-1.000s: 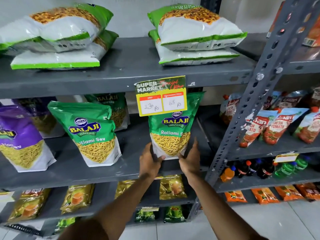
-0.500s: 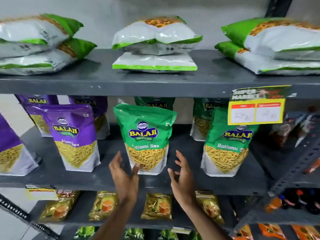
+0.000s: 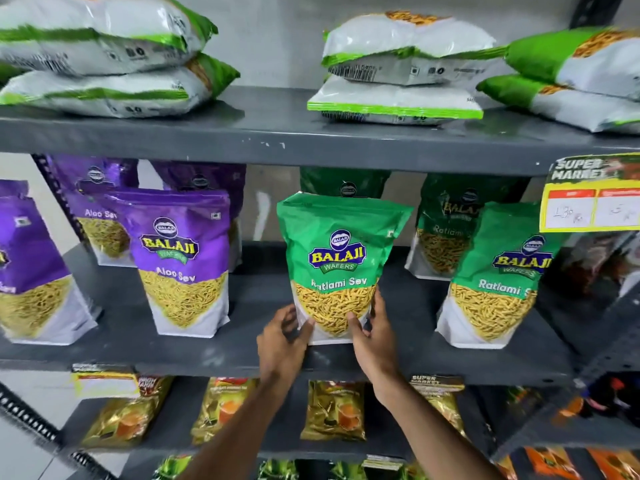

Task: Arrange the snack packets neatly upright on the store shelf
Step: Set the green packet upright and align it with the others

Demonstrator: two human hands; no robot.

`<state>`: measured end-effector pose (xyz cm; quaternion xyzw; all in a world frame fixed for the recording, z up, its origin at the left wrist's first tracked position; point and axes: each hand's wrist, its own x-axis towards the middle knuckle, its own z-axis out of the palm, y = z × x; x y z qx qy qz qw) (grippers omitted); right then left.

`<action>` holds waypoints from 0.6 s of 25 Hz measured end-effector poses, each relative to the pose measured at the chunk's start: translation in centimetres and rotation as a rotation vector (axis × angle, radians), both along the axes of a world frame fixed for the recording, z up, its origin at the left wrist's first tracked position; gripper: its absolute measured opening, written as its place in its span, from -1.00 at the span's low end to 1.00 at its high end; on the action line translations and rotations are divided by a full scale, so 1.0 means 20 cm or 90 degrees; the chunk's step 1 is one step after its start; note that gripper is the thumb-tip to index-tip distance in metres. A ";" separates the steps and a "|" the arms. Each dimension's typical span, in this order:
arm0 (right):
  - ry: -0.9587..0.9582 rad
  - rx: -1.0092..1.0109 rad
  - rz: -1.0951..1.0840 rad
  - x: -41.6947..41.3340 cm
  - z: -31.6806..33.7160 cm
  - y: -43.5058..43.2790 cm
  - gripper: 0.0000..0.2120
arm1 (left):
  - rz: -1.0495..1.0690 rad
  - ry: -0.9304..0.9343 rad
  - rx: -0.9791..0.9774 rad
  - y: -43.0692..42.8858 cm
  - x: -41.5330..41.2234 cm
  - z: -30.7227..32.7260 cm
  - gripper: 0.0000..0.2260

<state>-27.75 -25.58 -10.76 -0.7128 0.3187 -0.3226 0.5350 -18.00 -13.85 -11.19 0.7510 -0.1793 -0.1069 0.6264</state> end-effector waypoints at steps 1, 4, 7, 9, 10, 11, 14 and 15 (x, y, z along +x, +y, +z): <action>0.011 -0.003 -0.010 -0.01 0.01 -0.01 -0.31 | 0.000 -0.015 0.015 -0.02 0.00 0.01 -0.64; 0.029 -0.014 -0.032 -0.04 0.02 -0.05 -0.27 | -0.025 -0.021 0.034 -0.08 -0.02 0.00 -0.65; 0.055 -0.003 0.014 -0.09 0.04 -0.06 -0.20 | -0.040 0.006 0.031 -0.11 -0.03 0.02 -0.62; 0.061 -0.003 0.035 -0.12 0.08 -0.04 -0.16 | -0.049 0.009 0.034 -0.08 -0.06 0.05 -0.57; 0.058 -0.041 -0.011 -0.14 0.09 -0.01 -0.15 | -0.036 -0.005 0.037 -0.05 -0.07 0.06 -0.55; 0.034 -0.098 -0.082 -0.15 0.10 0.03 -0.17 | -0.013 -0.028 0.031 0.00 -0.08 0.06 -0.54; -0.122 -0.235 -0.180 -0.13 0.10 0.26 -0.37 | 0.078 -0.160 -0.046 0.24 -0.07 0.04 -0.71; -0.139 -0.243 -0.144 -0.09 0.10 0.35 -0.43 | 0.112 -0.201 -0.071 0.34 -0.03 0.05 -0.77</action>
